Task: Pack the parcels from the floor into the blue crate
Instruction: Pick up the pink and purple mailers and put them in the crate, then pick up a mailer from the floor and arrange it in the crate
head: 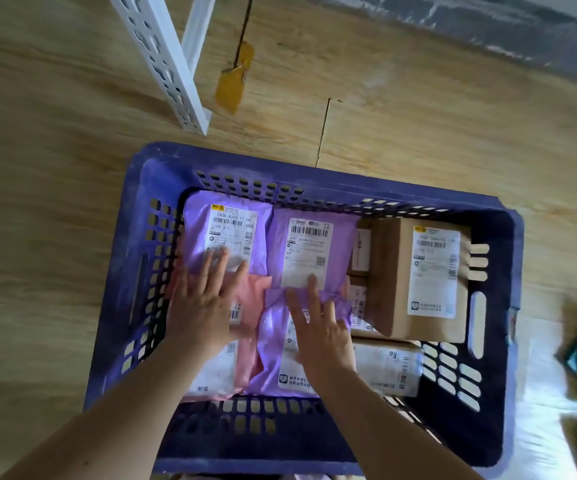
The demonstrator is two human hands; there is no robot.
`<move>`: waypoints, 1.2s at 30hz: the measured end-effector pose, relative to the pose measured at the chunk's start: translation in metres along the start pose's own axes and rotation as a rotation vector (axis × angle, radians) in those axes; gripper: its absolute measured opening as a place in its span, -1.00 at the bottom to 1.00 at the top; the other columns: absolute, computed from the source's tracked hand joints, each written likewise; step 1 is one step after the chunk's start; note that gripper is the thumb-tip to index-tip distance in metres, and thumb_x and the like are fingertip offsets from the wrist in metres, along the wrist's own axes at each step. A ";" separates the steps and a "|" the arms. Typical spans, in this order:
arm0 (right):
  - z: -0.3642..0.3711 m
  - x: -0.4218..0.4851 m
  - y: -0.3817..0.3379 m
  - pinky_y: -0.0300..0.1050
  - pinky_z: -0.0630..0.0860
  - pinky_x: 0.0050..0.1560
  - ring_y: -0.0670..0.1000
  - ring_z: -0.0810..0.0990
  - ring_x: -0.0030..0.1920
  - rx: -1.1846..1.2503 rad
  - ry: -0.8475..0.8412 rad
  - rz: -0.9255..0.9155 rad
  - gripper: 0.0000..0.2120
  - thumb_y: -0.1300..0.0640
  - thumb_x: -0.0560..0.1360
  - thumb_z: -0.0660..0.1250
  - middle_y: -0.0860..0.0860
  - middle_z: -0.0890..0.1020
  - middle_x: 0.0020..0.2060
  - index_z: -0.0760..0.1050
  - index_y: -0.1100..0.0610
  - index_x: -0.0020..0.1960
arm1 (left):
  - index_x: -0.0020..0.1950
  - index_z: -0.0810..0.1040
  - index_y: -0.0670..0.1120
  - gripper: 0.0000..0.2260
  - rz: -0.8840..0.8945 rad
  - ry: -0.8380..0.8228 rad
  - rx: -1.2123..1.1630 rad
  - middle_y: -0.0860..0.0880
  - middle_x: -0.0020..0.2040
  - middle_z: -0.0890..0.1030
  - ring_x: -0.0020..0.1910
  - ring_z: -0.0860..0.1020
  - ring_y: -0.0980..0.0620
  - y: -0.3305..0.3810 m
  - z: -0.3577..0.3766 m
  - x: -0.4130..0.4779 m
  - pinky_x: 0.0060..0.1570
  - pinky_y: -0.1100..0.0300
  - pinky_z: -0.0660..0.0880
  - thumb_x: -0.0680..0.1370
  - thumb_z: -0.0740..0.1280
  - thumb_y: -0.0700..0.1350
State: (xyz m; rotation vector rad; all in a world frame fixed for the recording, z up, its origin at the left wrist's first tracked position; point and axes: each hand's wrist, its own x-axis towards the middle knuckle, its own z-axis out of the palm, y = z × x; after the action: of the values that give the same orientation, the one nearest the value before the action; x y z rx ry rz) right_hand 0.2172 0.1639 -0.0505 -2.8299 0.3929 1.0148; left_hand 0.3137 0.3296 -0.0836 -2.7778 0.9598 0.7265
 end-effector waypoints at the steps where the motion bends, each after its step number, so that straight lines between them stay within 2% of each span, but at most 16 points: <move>1: 0.009 0.003 -0.001 0.07 0.60 -0.20 0.26 0.58 0.07 -0.024 0.011 0.000 0.08 0.23 -0.08 0.67 0.28 0.35 0.39 0.37 0.07 0.40 | 0.56 -0.14 0.03 0.06 0.001 0.029 0.002 -0.19 0.52 0.13 0.48 0.15 -0.20 -0.001 0.006 0.002 0.38 -0.18 -0.04 0.21 -0.01 0.59; 3: 0.023 0.009 -0.001 0.11 0.61 -0.17 0.27 0.59 0.01 -0.039 0.065 -0.010 0.02 0.30 -0.05 0.63 0.31 0.39 0.35 0.37 0.11 0.39 | 0.55 -0.15 0.04 0.00 0.007 0.055 0.003 -0.18 0.54 0.07 0.49 0.08 -0.18 0.000 0.016 0.005 0.38 -0.15 -0.09 0.26 -0.07 0.56; 5: 0.032 0.014 -0.005 0.12 0.59 -0.14 0.27 0.56 0.02 -0.034 0.106 -0.033 0.03 0.32 0.05 0.58 0.33 0.30 0.39 0.20 0.12 0.43 | 0.55 -0.20 0.06 -0.01 0.034 0.063 -0.015 -0.16 0.55 -0.03 0.50 0.03 -0.20 0.001 0.022 0.007 0.39 -0.14 -0.14 0.27 -0.06 0.56; 7: 0.036 0.019 -0.009 0.02 0.59 -0.26 0.25 0.57 0.00 -0.014 0.092 -0.015 0.04 0.33 0.06 0.57 0.33 0.30 0.39 0.15 0.12 0.42 | 0.55 -0.20 0.06 0.01 0.048 0.100 -0.017 -0.14 0.54 -0.09 0.50 0.03 -0.21 0.001 0.028 0.007 0.39 -0.15 -0.14 0.26 -0.01 0.57; 11: 0.029 0.021 -0.010 -0.06 0.57 -0.43 0.22 0.61 -0.09 -0.009 0.038 0.024 -0.04 0.34 0.01 0.58 0.30 0.42 0.34 0.39 0.07 0.38 | 0.54 -0.24 0.09 -0.05 0.004 0.084 -0.011 -0.13 0.56 -0.12 0.53 -0.07 -0.17 0.004 0.024 0.007 0.39 -0.18 -0.10 0.27 -0.21 0.57; 13: 0.009 0.015 -0.011 -0.06 0.58 -0.41 0.22 0.61 -0.05 0.018 0.052 0.032 -0.07 0.35 0.06 0.58 0.28 0.36 0.38 0.41 0.02 0.38 | 0.51 -0.32 0.11 -0.06 0.002 0.050 0.001 -0.11 0.54 -0.19 0.53 -0.10 -0.16 0.005 0.013 0.002 0.41 -0.17 -0.11 0.25 -0.27 0.57; 14: -0.003 0.011 -0.010 -0.04 0.61 -0.30 0.24 0.55 0.07 0.046 0.021 0.025 -0.09 0.35 0.19 0.52 0.30 0.21 0.45 0.27 -0.01 0.46 | 0.52 -0.26 0.10 -0.05 -0.002 0.035 0.009 -0.12 0.54 -0.15 0.52 -0.05 -0.16 0.007 0.002 -0.001 0.41 -0.17 -0.09 0.25 -0.25 0.57; 16: -0.019 0.002 -0.004 0.02 0.55 0.03 0.27 0.35 0.29 0.055 -0.057 -0.056 -0.19 0.41 0.49 0.21 0.26 -0.20 0.51 -0.14 0.00 0.55 | 0.52 0.02 0.04 -0.04 0.008 0.017 -0.015 -0.17 0.52 0.11 0.47 0.20 -0.21 0.012 -0.021 -0.009 0.34 -0.22 0.01 0.25 0.00 0.55; 18: -0.044 -0.010 0.004 0.04 0.48 0.15 0.25 0.31 0.33 0.087 -0.097 -0.056 -0.23 0.44 0.53 0.07 0.22 -0.30 0.49 -0.27 0.01 0.54 | 0.54 0.03 0.01 0.07 0.014 -0.001 -0.016 -0.20 0.48 0.24 0.42 0.30 -0.23 0.015 -0.041 -0.018 0.31 -0.23 0.03 0.17 0.28 0.48; 21: -0.075 -0.033 0.012 0.07 0.44 0.20 0.26 0.28 0.36 0.084 -0.064 -0.067 -0.23 0.43 0.54 0.07 0.20 -0.26 0.51 -0.27 0.01 0.54 | 0.56 -0.15 0.03 0.22 0.025 0.014 -0.020 -0.20 0.47 0.28 0.42 0.30 -0.20 0.020 -0.081 -0.032 0.33 -0.19 -0.01 0.10 0.42 0.42; 25: -0.119 -0.076 0.026 0.09 0.39 0.31 0.24 0.09 0.48 0.089 -0.040 -0.060 -0.26 0.38 0.55 0.13 0.18 -0.18 0.52 -0.20 0.03 0.54 | 0.49 0.18 0.01 0.09 0.021 0.030 0.003 -0.19 0.45 0.28 0.40 0.33 -0.17 0.036 -0.143 -0.052 0.34 -0.25 0.09 0.07 0.50 0.37; 27: -0.145 -0.100 0.034 0.07 0.39 0.30 0.22 0.14 0.46 0.113 -0.029 -0.052 -0.29 0.38 0.54 0.12 0.17 -0.11 0.52 -0.15 0.04 0.55 | 0.51 0.02 0.05 -0.05 0.032 0.001 0.016 -0.17 0.53 0.06 0.50 0.12 -0.15 0.048 -0.183 -0.066 0.38 -0.28 0.07 0.28 0.39 0.37; 29: -0.171 -0.124 0.044 0.04 0.44 0.24 0.19 0.25 0.39 0.139 0.003 -0.045 -0.29 0.36 0.51 0.17 0.15 0.04 0.50 -0.07 0.04 0.54 | 0.53 -0.22 0.09 -0.22 0.060 -0.081 0.013 -0.09 0.55 -0.24 0.54 -0.17 -0.10 0.060 -0.222 -0.079 0.44 -0.20 -0.13 0.50 0.15 0.32; 30: -0.184 -0.137 0.049 0.02 0.46 0.21 0.16 0.29 0.36 0.161 0.017 -0.045 -0.29 0.34 0.49 0.21 0.13 0.13 0.46 -0.04 0.03 0.53 | 0.54 -0.24 0.08 -0.27 0.066 -0.132 0.001 -0.06 0.55 -0.28 0.54 -0.21 -0.06 0.066 -0.242 -0.088 0.45 -0.16 -0.17 0.54 0.08 0.30; 32: -0.211 -0.166 0.058 -0.01 0.46 0.19 0.11 0.32 0.33 0.229 0.029 -0.052 -0.31 0.27 0.49 0.24 0.06 0.25 0.39 0.01 0.00 0.52 | 0.55 -0.17 0.05 -0.32 0.090 -0.099 -0.023 -0.05 0.56 -0.18 0.55 -0.14 -0.03 0.078 -0.276 -0.105 0.47 -0.11 -0.14 0.56 0.03 0.28; 36: -0.264 -0.227 0.074 -0.02 0.44 0.21 0.09 0.34 0.33 0.353 0.087 -0.024 -0.41 0.24 0.50 0.24 0.00 0.33 0.36 0.14 -0.02 0.47 | 0.56 -0.01 0.02 -0.37 0.192 0.013 -0.032 -0.06 0.57 -0.01 0.54 0.03 -0.02 0.092 -0.339 -0.143 0.49 -0.11 -0.03 0.57 0.05 0.25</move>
State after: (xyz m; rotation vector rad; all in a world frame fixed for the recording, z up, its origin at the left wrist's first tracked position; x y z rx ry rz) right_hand 0.1885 0.0899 0.2967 -2.5582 0.4904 0.7347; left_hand 0.2964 0.2486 0.2866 -2.7473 1.2404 0.7554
